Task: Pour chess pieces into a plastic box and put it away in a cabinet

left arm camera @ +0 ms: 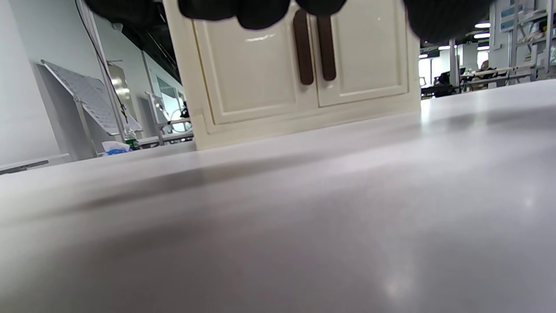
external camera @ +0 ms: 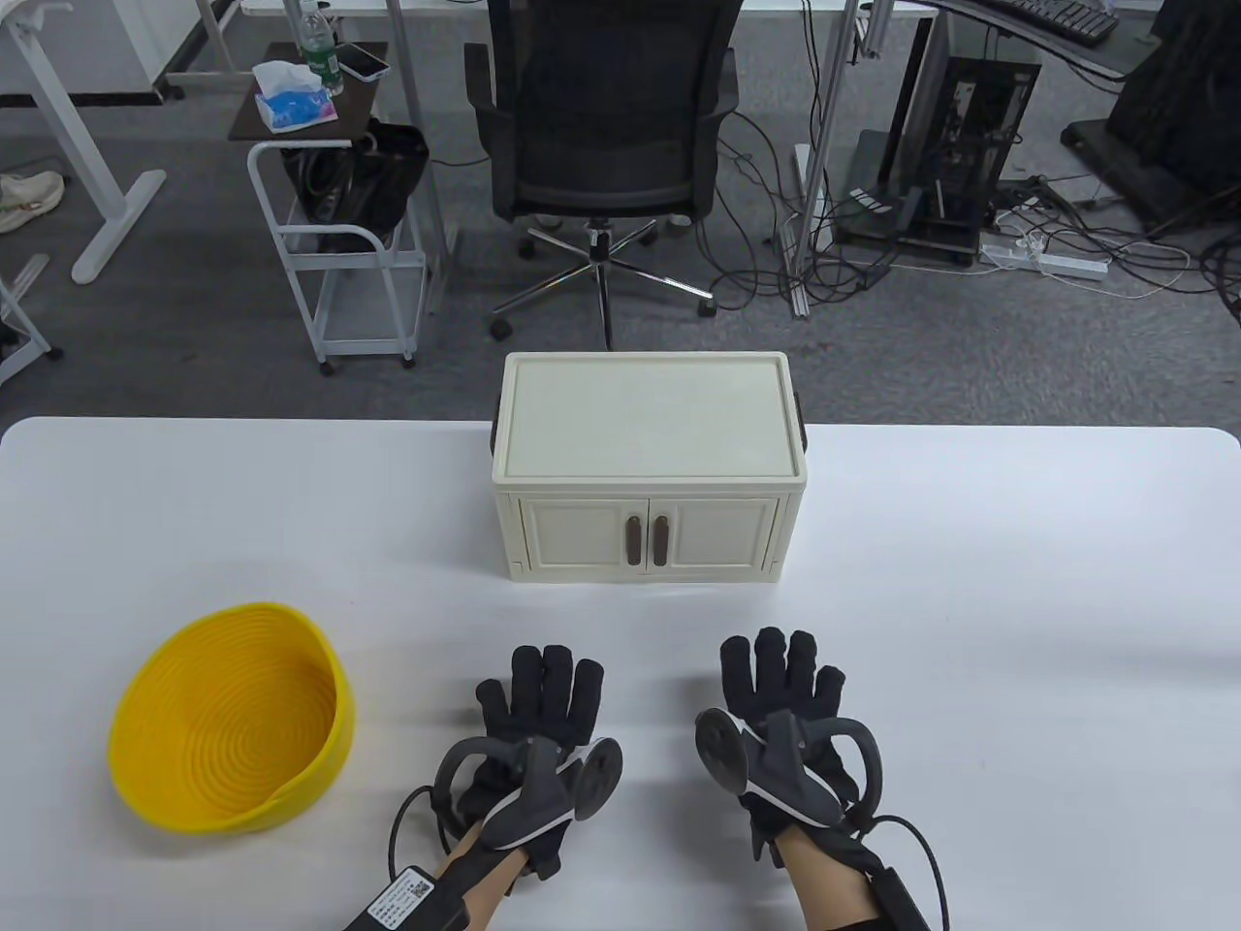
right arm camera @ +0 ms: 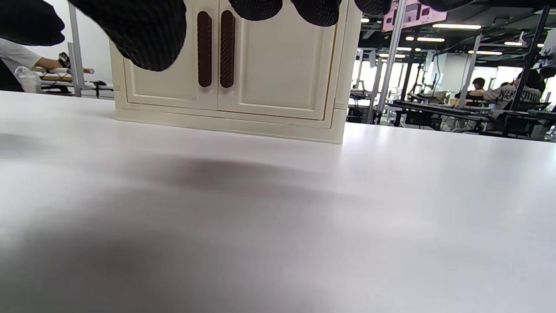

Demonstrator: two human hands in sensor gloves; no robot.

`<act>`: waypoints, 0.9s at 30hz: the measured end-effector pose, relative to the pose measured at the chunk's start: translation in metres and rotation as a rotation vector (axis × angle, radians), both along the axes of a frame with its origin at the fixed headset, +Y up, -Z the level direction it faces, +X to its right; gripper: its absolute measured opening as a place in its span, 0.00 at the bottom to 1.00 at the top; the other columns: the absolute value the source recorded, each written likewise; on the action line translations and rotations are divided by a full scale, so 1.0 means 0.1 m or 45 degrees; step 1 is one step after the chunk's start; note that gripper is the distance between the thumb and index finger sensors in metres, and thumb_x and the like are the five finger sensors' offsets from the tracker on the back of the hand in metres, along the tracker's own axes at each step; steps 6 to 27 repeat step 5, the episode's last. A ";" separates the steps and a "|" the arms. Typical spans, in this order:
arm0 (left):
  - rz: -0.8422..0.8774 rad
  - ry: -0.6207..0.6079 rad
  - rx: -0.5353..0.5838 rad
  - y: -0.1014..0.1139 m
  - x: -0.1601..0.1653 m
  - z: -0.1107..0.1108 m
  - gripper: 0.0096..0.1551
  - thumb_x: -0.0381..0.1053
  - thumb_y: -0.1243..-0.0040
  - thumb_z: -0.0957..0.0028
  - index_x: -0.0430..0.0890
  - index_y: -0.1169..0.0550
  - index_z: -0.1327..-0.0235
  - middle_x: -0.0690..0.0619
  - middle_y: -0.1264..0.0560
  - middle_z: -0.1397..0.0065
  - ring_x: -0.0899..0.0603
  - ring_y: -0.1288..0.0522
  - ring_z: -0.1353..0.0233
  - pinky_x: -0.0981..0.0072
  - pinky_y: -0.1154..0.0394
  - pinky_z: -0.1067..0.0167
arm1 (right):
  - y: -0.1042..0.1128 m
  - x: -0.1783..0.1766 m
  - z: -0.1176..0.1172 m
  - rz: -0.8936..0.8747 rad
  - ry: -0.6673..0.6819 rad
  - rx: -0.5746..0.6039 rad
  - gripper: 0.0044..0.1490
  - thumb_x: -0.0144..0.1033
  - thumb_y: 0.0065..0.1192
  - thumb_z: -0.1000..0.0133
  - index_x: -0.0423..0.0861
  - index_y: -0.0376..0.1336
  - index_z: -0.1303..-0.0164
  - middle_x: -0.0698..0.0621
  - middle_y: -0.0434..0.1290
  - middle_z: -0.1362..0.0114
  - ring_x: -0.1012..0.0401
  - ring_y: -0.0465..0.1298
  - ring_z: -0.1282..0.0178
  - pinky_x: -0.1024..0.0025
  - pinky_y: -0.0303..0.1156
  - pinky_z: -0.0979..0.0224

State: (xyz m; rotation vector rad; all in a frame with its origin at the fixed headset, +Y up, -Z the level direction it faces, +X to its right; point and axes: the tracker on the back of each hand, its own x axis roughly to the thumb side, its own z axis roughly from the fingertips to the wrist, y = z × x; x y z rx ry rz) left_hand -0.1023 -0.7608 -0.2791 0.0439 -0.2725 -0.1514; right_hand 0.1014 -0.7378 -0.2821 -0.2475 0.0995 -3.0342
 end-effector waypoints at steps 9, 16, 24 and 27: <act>0.049 0.044 -0.035 -0.03 -0.07 -0.05 0.46 0.66 0.55 0.39 0.47 0.53 0.17 0.37 0.55 0.11 0.26 0.55 0.14 0.21 0.47 0.27 | -0.04 -0.08 0.01 0.019 0.030 -0.016 0.53 0.56 0.55 0.36 0.36 0.41 0.14 0.26 0.47 0.16 0.26 0.48 0.21 0.26 0.56 0.25; 0.049 0.044 -0.035 -0.03 -0.07 -0.05 0.46 0.66 0.55 0.39 0.47 0.53 0.17 0.37 0.55 0.11 0.26 0.55 0.14 0.21 0.47 0.27 | -0.04 -0.08 0.01 0.019 0.030 -0.016 0.53 0.56 0.55 0.36 0.36 0.41 0.14 0.26 0.47 0.16 0.26 0.48 0.21 0.26 0.56 0.25; 0.049 0.044 -0.035 -0.03 -0.07 -0.05 0.46 0.66 0.55 0.39 0.47 0.53 0.17 0.37 0.55 0.11 0.26 0.55 0.14 0.21 0.47 0.27 | -0.04 -0.08 0.01 0.019 0.030 -0.016 0.53 0.56 0.55 0.36 0.36 0.41 0.14 0.26 0.47 0.16 0.26 0.48 0.21 0.26 0.56 0.25; 0.049 0.044 -0.035 -0.03 -0.07 -0.05 0.46 0.66 0.55 0.39 0.47 0.53 0.17 0.37 0.55 0.11 0.26 0.55 0.14 0.21 0.47 0.27 | -0.04 -0.08 0.01 0.019 0.030 -0.016 0.53 0.56 0.55 0.36 0.36 0.41 0.14 0.26 0.47 0.16 0.26 0.48 0.21 0.26 0.56 0.25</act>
